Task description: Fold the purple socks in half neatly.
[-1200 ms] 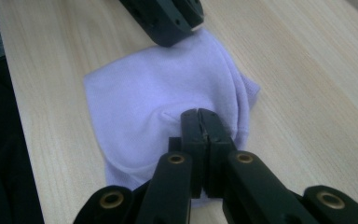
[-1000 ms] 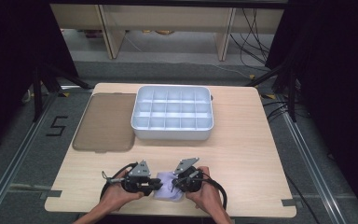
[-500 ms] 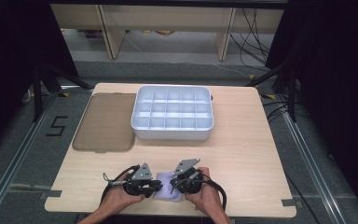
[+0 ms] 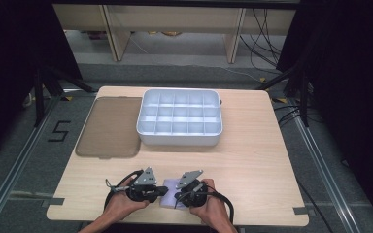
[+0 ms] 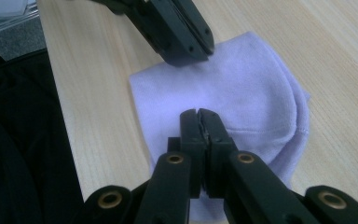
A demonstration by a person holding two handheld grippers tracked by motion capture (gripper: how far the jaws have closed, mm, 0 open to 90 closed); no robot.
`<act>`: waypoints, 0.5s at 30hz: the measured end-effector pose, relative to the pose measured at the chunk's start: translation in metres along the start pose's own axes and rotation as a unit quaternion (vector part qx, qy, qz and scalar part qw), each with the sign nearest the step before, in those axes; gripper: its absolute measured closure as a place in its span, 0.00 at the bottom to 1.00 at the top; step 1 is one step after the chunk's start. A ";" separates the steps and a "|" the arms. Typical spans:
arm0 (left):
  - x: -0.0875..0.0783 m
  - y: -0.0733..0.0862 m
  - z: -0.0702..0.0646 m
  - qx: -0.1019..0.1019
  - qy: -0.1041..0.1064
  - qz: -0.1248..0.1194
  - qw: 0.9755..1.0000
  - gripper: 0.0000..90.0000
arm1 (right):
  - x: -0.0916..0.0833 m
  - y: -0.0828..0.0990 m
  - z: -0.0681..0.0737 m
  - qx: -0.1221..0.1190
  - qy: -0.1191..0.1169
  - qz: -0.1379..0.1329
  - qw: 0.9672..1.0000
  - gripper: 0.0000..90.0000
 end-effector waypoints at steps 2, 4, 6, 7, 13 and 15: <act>-0.005 0.000 0.002 0.002 0.002 -0.003 1.000 0.96 | 0.000 0.000 0.000 -0.003 0.001 0.004 1.000 0.99; -0.009 0.001 0.004 -0.005 0.001 -0.001 1.000 0.95 | 0.002 0.000 0.002 0.000 0.002 0.002 1.000 0.99; -0.012 0.003 0.009 -0.021 -0.001 0.001 1.000 0.92 | 0.003 -0.001 0.003 -0.001 0.001 0.004 1.000 1.00; -0.012 0.004 0.011 -0.029 -0.001 0.002 1.000 0.88 | 0.005 -0.002 0.004 0.004 0.000 -0.002 1.000 1.00; -0.012 0.009 0.016 -0.069 0.000 0.019 0.997 0.70 | 0.012 -0.009 0.009 0.009 0.009 -0.006 1.000 1.00; -0.011 0.010 0.015 -0.076 0.003 0.027 0.997 0.68 | 0.014 -0.010 0.011 0.011 0.014 -0.011 1.000 1.00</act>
Point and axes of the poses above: each handheld gripper's, and its own axes: x roughly forward along the jaws, y roughly out of its underside, z roughly to its left, the point moved 3 cm from there along x, roughly forward along the jaws, and after that the axes turned 5 degrees about -x, right-handed, at the moved point
